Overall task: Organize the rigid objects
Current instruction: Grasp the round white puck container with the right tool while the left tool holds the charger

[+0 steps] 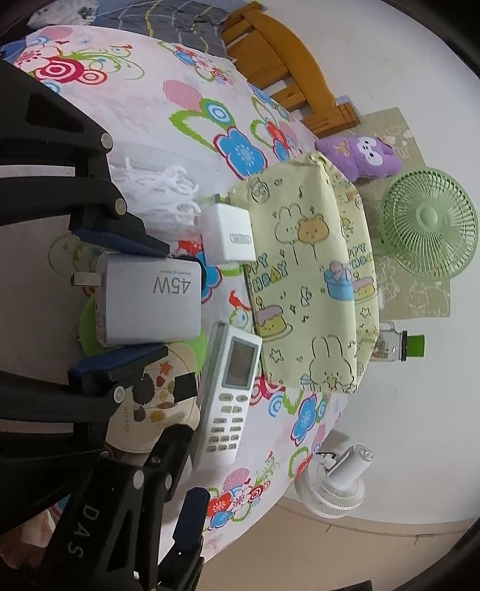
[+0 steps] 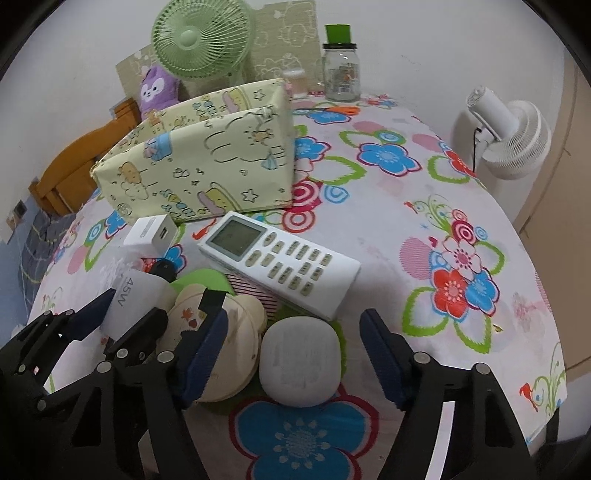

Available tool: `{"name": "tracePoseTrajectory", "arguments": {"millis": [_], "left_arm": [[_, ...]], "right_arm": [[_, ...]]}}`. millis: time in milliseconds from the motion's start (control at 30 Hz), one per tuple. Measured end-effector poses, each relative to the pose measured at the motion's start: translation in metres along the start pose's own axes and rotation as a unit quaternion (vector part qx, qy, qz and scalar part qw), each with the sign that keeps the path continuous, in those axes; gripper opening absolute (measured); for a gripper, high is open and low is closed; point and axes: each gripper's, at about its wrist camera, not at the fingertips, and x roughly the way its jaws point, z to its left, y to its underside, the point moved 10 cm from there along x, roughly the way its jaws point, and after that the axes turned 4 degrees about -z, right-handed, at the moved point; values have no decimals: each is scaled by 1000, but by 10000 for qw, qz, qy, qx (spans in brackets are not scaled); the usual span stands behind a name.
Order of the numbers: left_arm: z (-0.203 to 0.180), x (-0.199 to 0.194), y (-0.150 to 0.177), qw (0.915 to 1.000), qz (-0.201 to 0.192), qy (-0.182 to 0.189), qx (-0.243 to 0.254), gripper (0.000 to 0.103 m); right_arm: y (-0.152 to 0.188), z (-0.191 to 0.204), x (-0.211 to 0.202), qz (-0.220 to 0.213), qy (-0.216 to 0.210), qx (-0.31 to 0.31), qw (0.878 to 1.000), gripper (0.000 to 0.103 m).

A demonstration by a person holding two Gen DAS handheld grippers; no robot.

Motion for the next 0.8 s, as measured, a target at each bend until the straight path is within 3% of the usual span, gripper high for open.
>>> {"name": "tracePoseTrajectory", "arguments": {"millis": [200, 500, 667, 800], "left_arm": [[-3, 4, -3, 9999, 28, 90, -127, 49], [-4, -2, 0, 9998, 17, 131, -145, 49], [-4, -5, -1, 9999, -43, 111, -125, 52], [-3, -4, -2, 9997, -45, 138, -180, 53]], "right_arm": [[4, -18, -6, 43, 262, 42, 9996, 69], [14, -12, 0, 127, 307, -136, 9994, 68], [18, -7, -1, 133, 312, -222, 9992, 54], [18, -5, 0, 81, 340, -205, 9992, 51]]}}
